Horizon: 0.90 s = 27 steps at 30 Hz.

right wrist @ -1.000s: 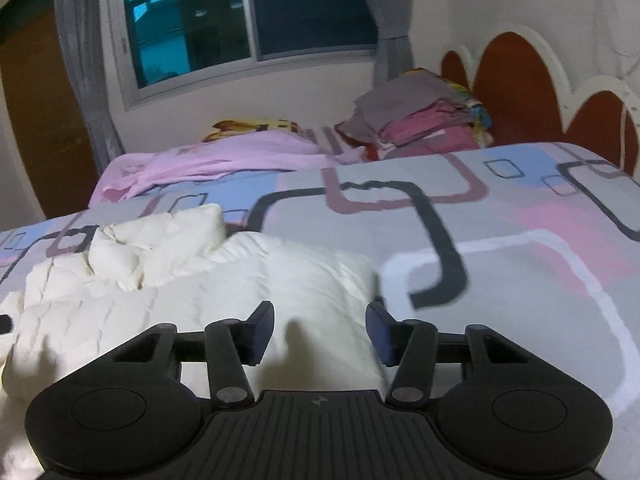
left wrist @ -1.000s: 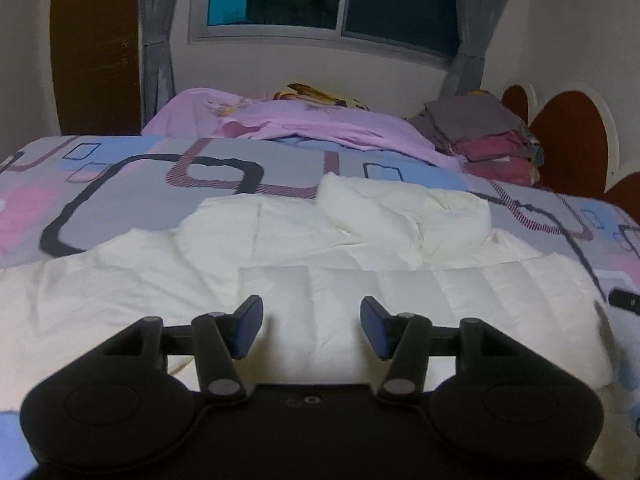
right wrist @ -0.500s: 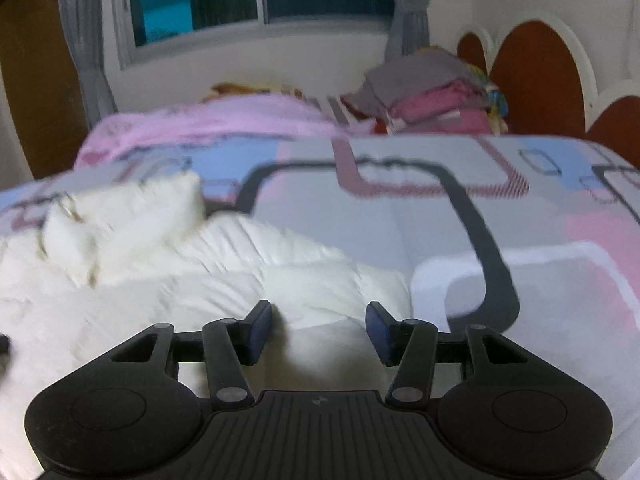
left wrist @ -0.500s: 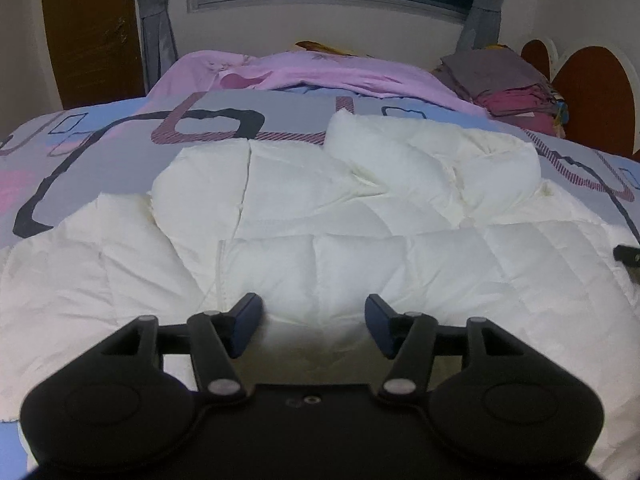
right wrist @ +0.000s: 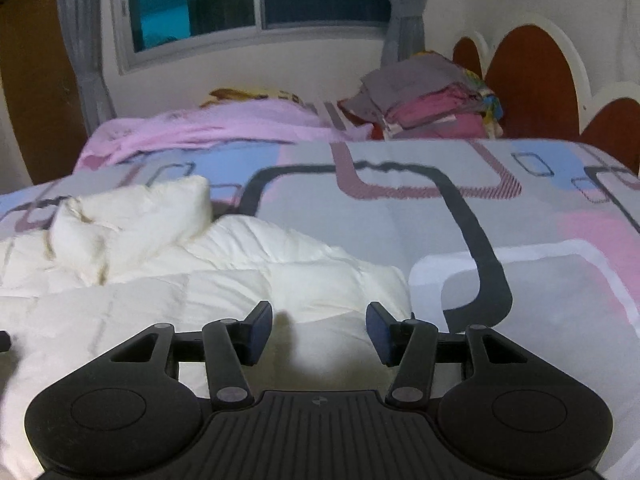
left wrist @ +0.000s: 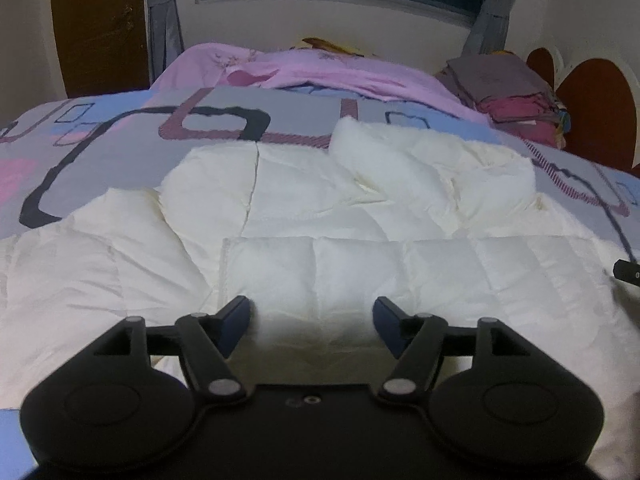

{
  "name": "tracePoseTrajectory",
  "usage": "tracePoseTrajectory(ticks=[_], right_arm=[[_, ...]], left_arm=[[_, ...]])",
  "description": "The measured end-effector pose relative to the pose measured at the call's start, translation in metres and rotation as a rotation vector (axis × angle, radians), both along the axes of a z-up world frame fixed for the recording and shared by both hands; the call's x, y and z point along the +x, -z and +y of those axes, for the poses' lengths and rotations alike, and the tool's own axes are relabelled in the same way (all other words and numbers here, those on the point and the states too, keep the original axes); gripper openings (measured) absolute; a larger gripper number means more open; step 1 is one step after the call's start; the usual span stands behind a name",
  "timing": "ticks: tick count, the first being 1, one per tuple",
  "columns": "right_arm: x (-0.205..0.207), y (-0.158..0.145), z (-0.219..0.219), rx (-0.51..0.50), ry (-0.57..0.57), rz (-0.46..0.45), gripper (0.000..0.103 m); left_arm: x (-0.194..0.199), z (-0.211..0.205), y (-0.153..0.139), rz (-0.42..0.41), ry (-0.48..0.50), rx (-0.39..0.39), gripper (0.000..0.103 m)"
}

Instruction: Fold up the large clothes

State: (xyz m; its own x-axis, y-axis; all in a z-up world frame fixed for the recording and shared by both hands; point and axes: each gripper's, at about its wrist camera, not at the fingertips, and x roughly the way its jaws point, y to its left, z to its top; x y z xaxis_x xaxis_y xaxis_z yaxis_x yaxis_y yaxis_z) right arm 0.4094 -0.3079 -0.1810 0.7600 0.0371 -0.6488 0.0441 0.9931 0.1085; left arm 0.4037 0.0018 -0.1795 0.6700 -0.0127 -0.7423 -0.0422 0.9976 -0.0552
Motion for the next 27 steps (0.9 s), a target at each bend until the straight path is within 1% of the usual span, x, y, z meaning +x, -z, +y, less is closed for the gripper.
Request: tracePoseTrajectory(ticks=[4,7,10,12,16,19,21,25,27], right_arm=[[-0.018,-0.014,0.015,0.018,-0.043,-0.025,0.052],[-0.036,-0.016,0.028,0.01,-0.077,-0.026,0.052],[-0.054,-0.009,0.038,0.006,-0.089,-0.012,0.052],[-0.061,0.001,0.041,-0.006,-0.087,0.017,0.052],[-0.061,0.021,0.044,-0.051,-0.086,0.07,0.052],[-0.065,0.013,0.046,-0.026,-0.073,0.067,0.052],[-0.071,0.003,0.053,0.003,-0.087,0.042,0.052],[-0.084,-0.02,0.087,0.031,-0.165,-0.006,0.052],[-0.089,-0.028,0.108,0.045,-0.206,-0.018,0.052]], left_arm=[[-0.014,0.002,-0.014,-0.027,0.009,-0.01,0.068],[-0.028,0.008,-0.023,-0.033,0.003,-0.016,0.069],[-0.041,0.017,-0.027,-0.027,-0.013,-0.031,0.069],[-0.049,0.023,-0.029,-0.021,-0.025,-0.044,0.069],[-0.068,0.038,-0.031,-0.01,-0.048,-0.058,0.07],[-0.082,0.056,-0.035,-0.004,-0.082,-0.068,0.07],[-0.092,0.07,-0.039,-0.005,-0.108,-0.071,0.072],[-0.113,0.104,-0.047,-0.013,-0.17,-0.064,0.08],[-0.124,0.126,-0.051,-0.012,-0.217,-0.073,0.084]])
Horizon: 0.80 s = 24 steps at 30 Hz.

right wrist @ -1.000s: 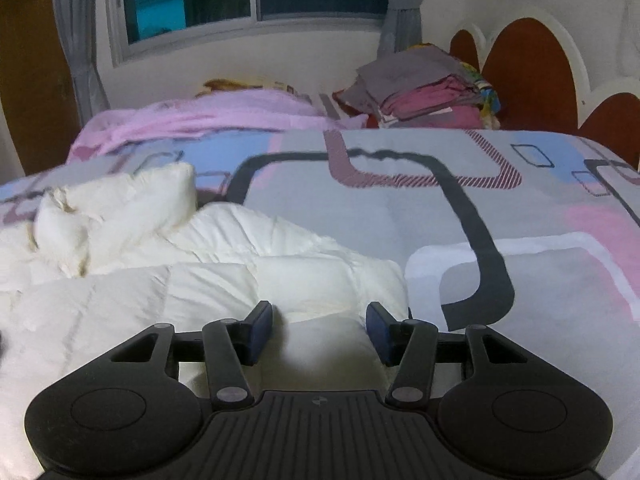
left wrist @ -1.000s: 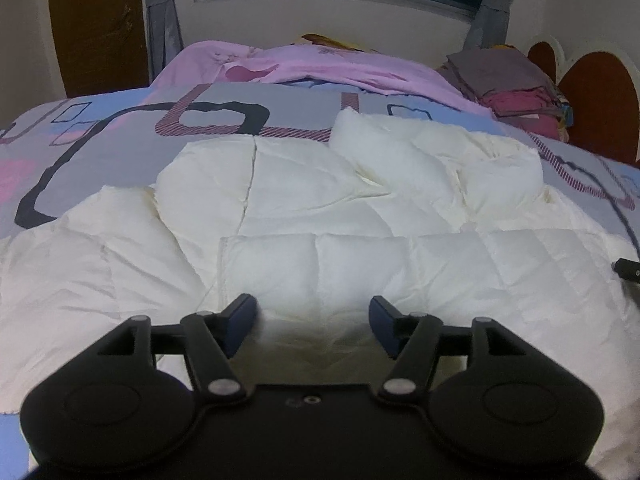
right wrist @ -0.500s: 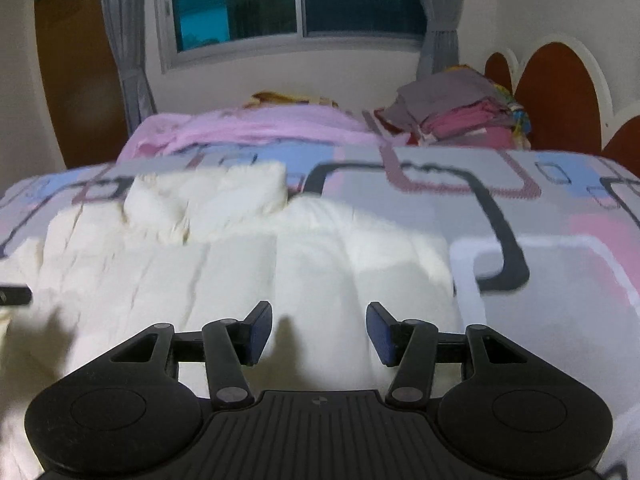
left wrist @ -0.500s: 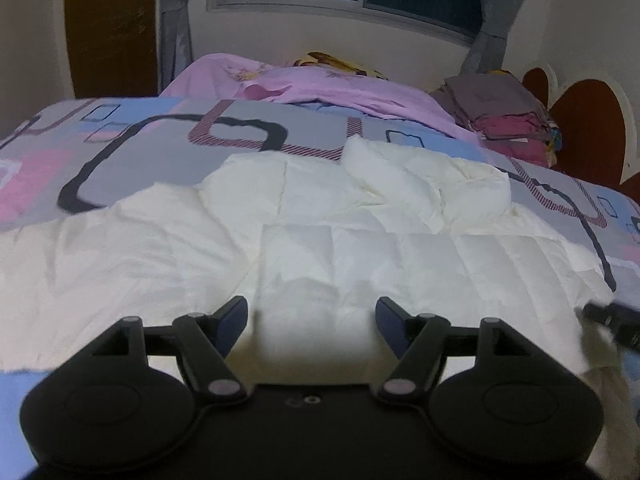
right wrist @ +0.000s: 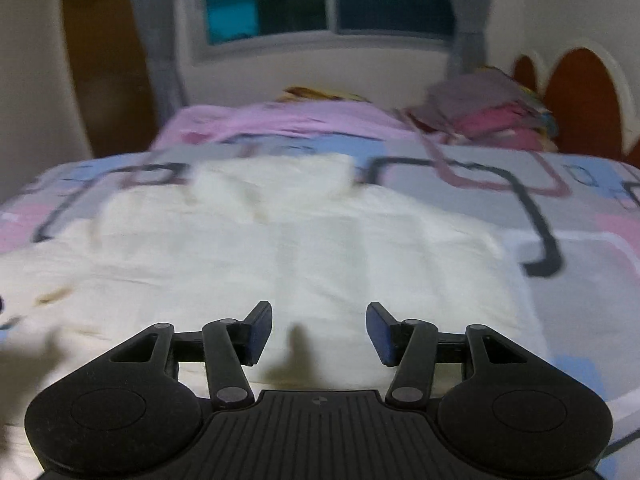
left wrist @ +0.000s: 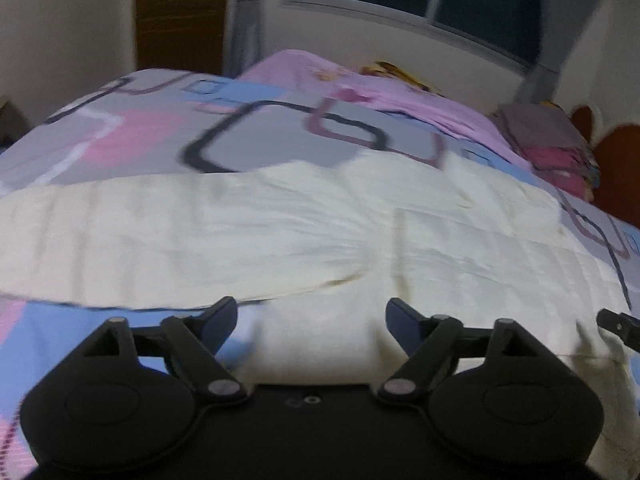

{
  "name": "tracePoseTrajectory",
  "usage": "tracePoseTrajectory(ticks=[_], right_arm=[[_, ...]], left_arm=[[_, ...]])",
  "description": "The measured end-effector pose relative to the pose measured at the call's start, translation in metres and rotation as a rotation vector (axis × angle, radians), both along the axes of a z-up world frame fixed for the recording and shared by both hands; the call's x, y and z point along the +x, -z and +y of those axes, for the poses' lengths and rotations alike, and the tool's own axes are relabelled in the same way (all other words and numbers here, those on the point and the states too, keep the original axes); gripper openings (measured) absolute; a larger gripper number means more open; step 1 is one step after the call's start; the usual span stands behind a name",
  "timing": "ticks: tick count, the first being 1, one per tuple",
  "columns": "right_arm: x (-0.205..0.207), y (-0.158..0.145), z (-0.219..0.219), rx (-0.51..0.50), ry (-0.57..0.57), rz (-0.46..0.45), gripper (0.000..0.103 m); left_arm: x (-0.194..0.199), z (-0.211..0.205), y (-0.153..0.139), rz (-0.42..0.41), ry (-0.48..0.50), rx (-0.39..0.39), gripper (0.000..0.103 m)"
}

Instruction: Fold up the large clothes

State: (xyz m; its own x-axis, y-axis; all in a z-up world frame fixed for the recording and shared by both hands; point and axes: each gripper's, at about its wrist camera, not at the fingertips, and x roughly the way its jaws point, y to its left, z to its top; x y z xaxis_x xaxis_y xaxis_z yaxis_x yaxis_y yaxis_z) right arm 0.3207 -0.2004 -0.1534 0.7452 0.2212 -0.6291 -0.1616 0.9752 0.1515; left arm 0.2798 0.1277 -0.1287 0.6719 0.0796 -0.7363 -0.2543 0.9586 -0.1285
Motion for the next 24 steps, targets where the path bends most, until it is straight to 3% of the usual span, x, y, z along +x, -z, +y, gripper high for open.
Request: tracePoseTrajectory(ticks=[2,3,5,15,20,24], right_arm=[[-0.003,-0.006,0.021,0.018,-0.037,-0.007,0.055],[-0.004,-0.008,0.031,0.024,-0.053,-0.01,0.069],[-0.008,-0.013,0.052,0.024,-0.079,-0.032,0.082],[0.01,-0.009,0.137,-0.005,-0.177,-0.026,0.081],[0.025,0.001,0.164,-0.052,-0.166,-0.005,0.081],[0.038,0.007,0.176,-0.072,-0.139,0.004,0.081]], left_arm=[[-0.011,0.023,-0.002,0.003,-0.056,-0.011,0.085],[-0.017,0.037,-0.001,0.007,-0.093,-0.02,0.086],[-0.026,0.062,0.001,0.017,-0.151,-0.037,0.086],[-0.054,0.178,0.027,0.061,-0.424,-0.089,0.086],[-0.06,0.213,0.039,0.057,-0.49,-0.133,0.086],[-0.06,0.237,0.05,0.045,-0.527,-0.216,0.086]])
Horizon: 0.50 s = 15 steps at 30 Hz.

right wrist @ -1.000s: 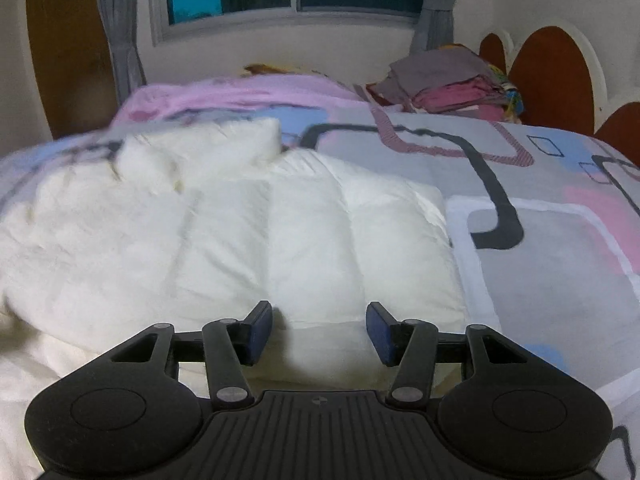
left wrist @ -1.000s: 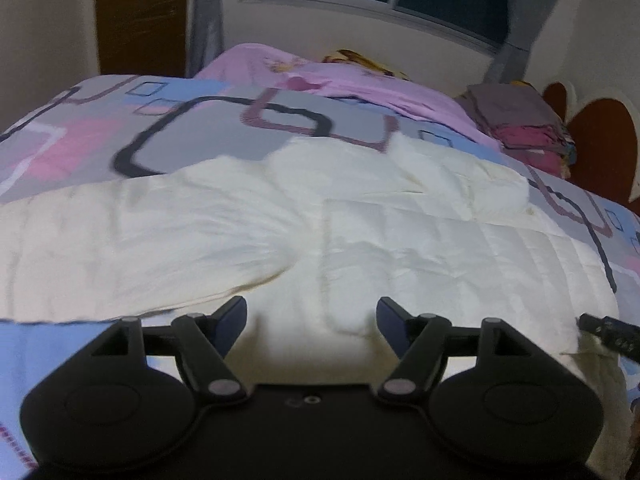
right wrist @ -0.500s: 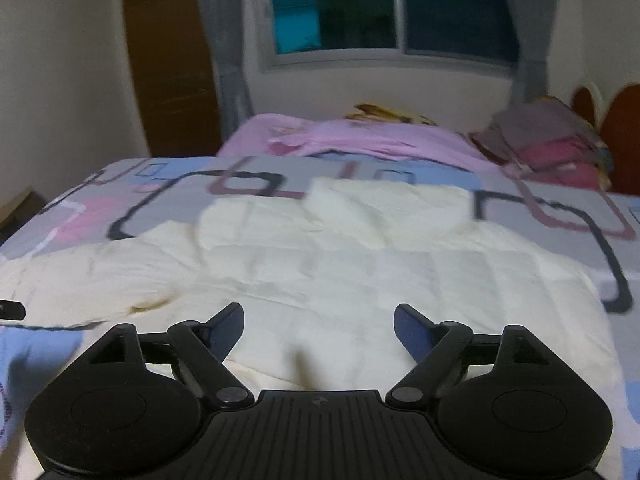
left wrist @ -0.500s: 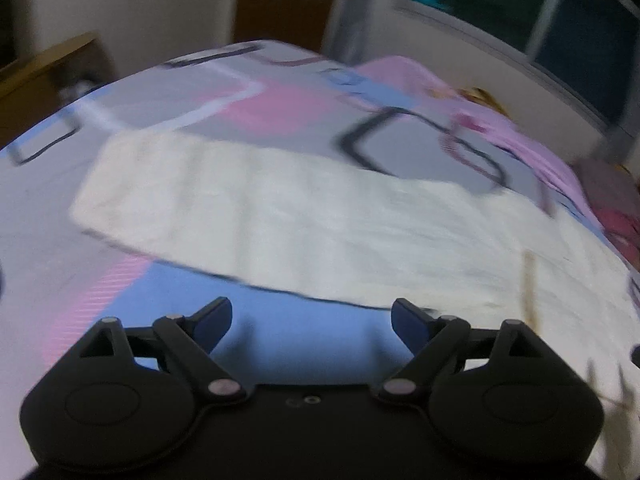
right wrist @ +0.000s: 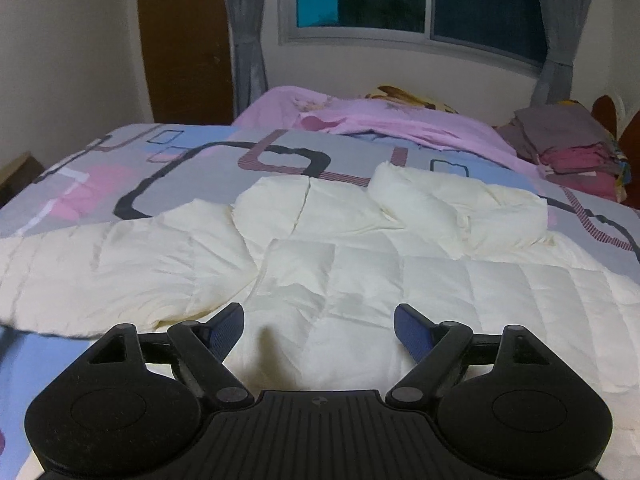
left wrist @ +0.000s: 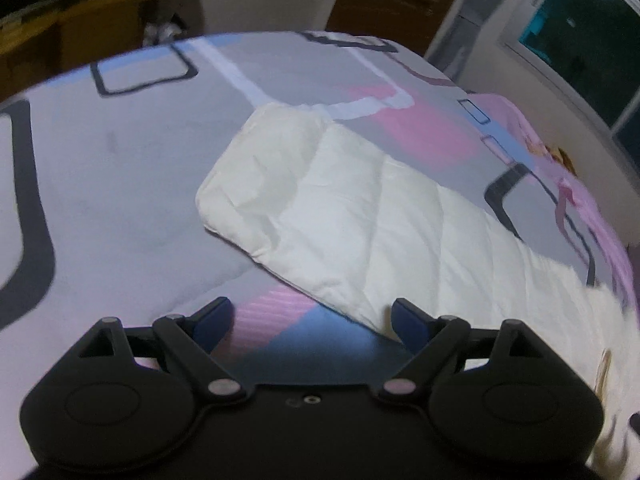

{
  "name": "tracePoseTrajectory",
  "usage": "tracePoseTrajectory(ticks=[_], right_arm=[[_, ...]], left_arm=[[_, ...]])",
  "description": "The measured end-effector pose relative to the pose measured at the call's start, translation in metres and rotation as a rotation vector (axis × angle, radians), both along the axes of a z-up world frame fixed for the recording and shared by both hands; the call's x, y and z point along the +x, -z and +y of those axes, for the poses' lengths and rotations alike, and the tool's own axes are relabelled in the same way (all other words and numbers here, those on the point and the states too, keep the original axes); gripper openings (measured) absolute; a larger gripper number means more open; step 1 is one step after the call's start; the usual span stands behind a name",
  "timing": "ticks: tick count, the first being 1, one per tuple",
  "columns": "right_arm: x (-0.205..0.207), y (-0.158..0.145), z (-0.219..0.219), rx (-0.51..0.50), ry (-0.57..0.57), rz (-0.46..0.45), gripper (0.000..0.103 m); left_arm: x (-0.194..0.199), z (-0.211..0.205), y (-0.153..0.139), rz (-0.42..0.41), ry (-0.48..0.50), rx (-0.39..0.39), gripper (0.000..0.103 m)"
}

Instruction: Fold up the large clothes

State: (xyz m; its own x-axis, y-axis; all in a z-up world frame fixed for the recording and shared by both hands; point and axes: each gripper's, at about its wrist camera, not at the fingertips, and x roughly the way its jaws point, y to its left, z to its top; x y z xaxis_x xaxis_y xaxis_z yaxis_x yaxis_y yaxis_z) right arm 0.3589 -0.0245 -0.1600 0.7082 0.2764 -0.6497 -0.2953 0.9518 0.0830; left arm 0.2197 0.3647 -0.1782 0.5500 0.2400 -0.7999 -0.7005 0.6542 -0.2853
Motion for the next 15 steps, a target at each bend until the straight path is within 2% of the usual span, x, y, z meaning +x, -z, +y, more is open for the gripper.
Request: tracePoseTrajectory(ticks=[3,8,9,11,15], right_arm=[[0.01,0.004,0.005,-0.02,0.018,-0.004,0.081],[0.027,0.024,0.009,-0.064,0.051,0.042,0.081],[0.029,0.029,0.01,-0.066,0.058,0.059,0.081],[0.032,0.037,0.009,-0.065,0.068,0.084,0.081],[0.032,0.043,0.011,-0.082,0.083,0.091,0.081]], left_arm=[[0.004,0.012,0.009,-0.019,-0.019,-0.048,0.088],[0.016,0.018,0.013,-0.061,-0.004,-0.049,0.088],[0.018,0.02,0.014,-0.081,0.001,-0.054,0.082],[0.019,0.021,0.014,-0.101,-0.008,-0.058,0.076],[0.018,0.029,0.017,-0.139,-0.035,-0.07,0.045]])
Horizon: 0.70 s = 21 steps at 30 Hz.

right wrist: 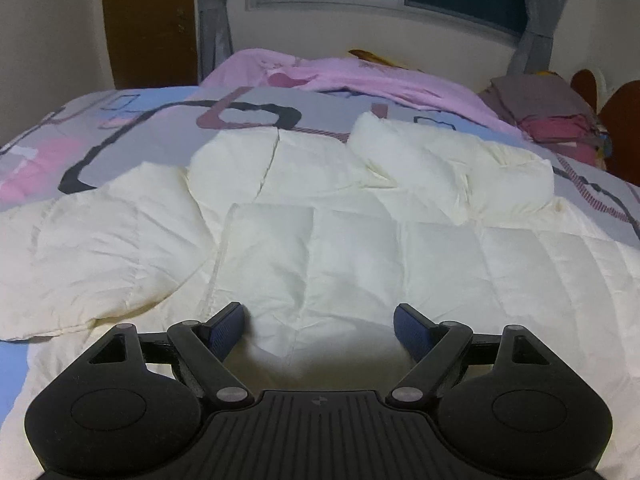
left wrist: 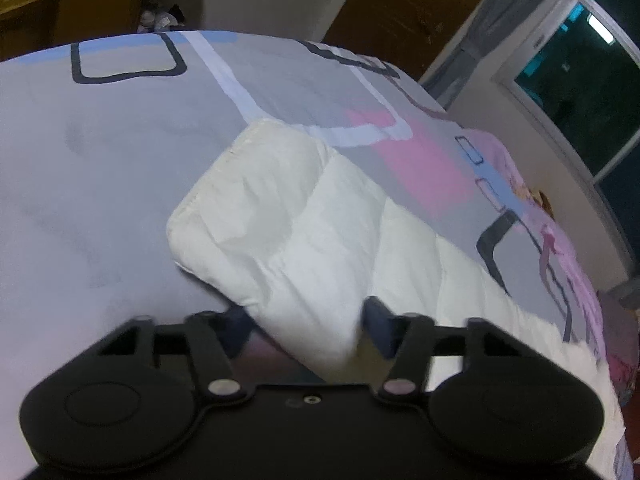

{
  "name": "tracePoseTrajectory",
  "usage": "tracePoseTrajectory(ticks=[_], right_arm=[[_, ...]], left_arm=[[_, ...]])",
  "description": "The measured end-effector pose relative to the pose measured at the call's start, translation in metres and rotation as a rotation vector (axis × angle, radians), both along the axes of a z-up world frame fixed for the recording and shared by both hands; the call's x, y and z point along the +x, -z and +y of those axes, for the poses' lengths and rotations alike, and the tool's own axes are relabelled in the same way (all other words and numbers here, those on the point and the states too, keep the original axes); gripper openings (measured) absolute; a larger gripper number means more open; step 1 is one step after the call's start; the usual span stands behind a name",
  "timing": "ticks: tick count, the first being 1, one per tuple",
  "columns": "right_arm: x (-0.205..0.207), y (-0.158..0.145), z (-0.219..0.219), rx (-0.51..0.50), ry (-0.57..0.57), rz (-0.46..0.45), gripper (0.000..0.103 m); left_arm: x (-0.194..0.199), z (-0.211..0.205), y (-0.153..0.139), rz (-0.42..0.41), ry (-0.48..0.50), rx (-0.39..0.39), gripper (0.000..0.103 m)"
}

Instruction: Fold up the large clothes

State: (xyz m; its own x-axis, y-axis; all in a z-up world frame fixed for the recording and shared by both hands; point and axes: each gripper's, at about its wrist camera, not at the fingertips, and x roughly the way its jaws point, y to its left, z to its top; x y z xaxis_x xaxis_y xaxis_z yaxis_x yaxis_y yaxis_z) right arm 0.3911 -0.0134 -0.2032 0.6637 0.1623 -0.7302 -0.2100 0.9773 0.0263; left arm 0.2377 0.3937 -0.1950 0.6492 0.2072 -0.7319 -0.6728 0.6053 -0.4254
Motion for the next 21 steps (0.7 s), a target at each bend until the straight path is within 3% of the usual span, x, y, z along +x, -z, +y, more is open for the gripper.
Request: tracePoseTrajectory(ticks=[1,6,15,21], right_arm=[[0.0,0.0,0.001,-0.005,0.002,0.0,0.081],[0.0,0.001,0.003,-0.016,0.006,0.004,0.081],[-0.004,-0.017,-0.009,0.053,-0.016,-0.04,0.081],[-0.006,-0.033,-0.039,0.099,-0.041,-0.068,0.081]], left_arm=[[0.0,0.002,0.001,-0.009,0.002,-0.01,0.035],[0.004,0.001,-0.004,-0.043,0.027,0.006,0.011],[0.022,-0.051,-0.064,-0.167,0.174,0.192,0.006],[0.052,-0.135,-0.105,-0.242,0.347,0.294,0.006]])
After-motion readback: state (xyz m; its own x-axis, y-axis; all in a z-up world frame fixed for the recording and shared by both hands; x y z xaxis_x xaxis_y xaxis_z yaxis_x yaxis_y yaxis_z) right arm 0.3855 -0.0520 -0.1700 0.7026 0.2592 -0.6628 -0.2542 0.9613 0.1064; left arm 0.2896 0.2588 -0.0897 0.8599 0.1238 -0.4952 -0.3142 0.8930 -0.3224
